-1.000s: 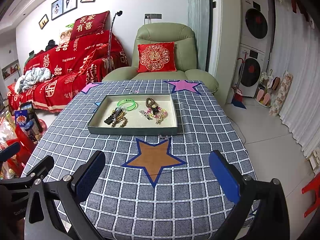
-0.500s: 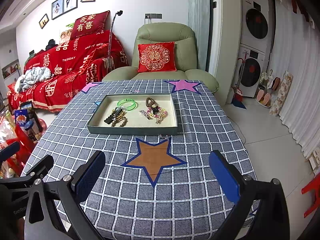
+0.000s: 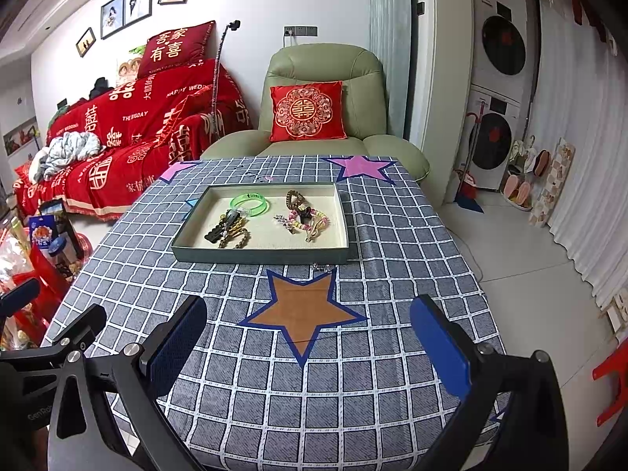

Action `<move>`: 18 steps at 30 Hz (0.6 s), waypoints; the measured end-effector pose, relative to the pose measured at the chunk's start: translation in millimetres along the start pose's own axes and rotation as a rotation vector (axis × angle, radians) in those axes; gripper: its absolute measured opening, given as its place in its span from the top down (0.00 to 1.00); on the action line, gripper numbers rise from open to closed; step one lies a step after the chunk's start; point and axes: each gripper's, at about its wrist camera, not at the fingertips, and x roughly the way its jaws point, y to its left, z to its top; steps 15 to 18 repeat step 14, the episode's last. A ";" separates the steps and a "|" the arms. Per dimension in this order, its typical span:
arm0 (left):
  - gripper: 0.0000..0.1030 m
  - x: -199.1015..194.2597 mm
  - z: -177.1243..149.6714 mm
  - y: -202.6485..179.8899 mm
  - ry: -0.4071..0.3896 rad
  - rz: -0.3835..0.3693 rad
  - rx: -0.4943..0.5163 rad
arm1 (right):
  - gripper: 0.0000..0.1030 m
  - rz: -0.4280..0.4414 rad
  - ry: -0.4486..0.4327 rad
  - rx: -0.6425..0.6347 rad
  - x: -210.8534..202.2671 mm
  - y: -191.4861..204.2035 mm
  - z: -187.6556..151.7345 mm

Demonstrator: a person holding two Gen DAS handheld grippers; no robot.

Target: Organize jewelry

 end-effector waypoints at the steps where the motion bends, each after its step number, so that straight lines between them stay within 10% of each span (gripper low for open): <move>1: 0.00 0.2 -0.4 0.3 0.001 0.000 -0.001 | 0.00 0.000 0.001 0.000 0.0 0.2 0.1; 18: 0.00 -1.8 -6.2 3.7 -0.015 0.009 0.009 | 0.00 0.001 0.006 0.001 -1.2 6.0 -4.4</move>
